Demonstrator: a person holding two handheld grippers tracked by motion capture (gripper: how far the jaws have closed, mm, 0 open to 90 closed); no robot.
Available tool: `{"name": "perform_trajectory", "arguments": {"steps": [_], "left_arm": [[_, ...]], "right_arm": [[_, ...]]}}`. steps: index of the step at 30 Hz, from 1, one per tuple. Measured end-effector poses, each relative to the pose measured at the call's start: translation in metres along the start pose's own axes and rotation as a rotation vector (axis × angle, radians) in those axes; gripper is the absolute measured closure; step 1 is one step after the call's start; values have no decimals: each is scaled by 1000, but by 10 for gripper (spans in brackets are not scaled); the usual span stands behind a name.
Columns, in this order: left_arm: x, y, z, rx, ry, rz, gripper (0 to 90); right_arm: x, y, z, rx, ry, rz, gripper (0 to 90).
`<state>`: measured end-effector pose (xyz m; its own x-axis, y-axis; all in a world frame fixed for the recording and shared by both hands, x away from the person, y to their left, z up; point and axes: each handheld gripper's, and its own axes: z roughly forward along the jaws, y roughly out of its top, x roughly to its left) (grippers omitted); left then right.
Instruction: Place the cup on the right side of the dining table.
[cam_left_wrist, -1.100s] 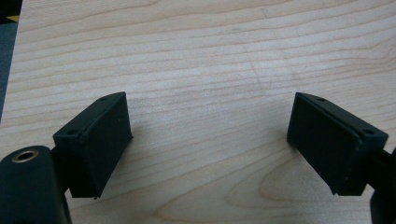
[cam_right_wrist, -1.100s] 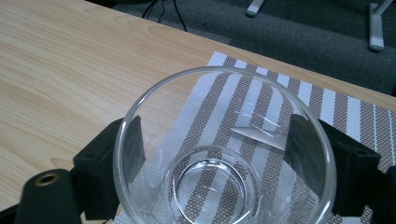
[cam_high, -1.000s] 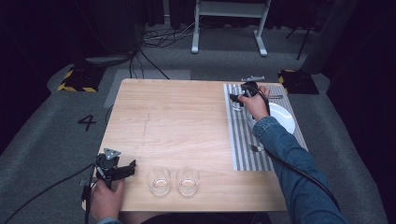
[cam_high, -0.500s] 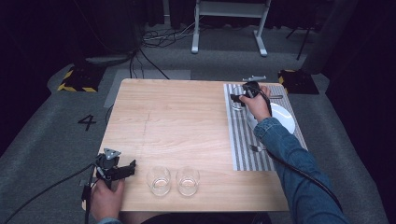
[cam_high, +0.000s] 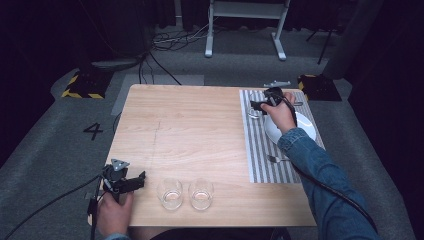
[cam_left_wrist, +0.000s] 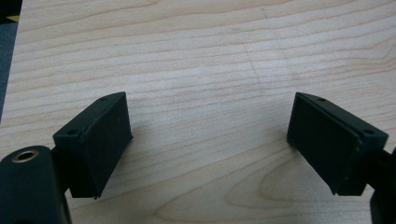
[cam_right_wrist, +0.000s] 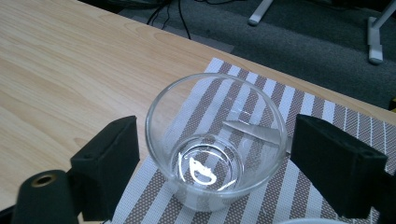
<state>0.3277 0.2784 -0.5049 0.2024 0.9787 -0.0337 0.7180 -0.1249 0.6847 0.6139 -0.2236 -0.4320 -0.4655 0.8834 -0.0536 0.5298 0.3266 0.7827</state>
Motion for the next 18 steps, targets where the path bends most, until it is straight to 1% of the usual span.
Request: {"name": "perform_trajectory", "arguments": {"steps": [4,5,7,8,9,10,12,14,16,18], "left_arm": [[0,0,0,0,0,0,138],[0,0,0,-2,0,-2,138],[0,0,0,2,0,3,139],[0,0,0,1,0,1,138],[0,0,0,2,0,3,138],[0,0,0,0,0,0,138],[0,0,0,0,0,0,139],[0,0,0,2,0,3,138],[0,0,0,2,0,3,139],[0,0,0,1,0,1,138]], "right_arm": [[2,3,-15,-2,22,-7,159],[2,3,-15,-2,22,-7,159],[4,4,-20,1,31,-15,159],[6,5,-25,-2,39,-23,159],[6,5,-25,-2,39,-23,159],[9,6,-30,-4,47,-30,159],[11,6,-35,-3,58,-40,159],[11,6,-37,-3,62,-42,159],[14,6,-46,-1,80,-58,161],[15,6,-49,-1,86,-64,161]]}}
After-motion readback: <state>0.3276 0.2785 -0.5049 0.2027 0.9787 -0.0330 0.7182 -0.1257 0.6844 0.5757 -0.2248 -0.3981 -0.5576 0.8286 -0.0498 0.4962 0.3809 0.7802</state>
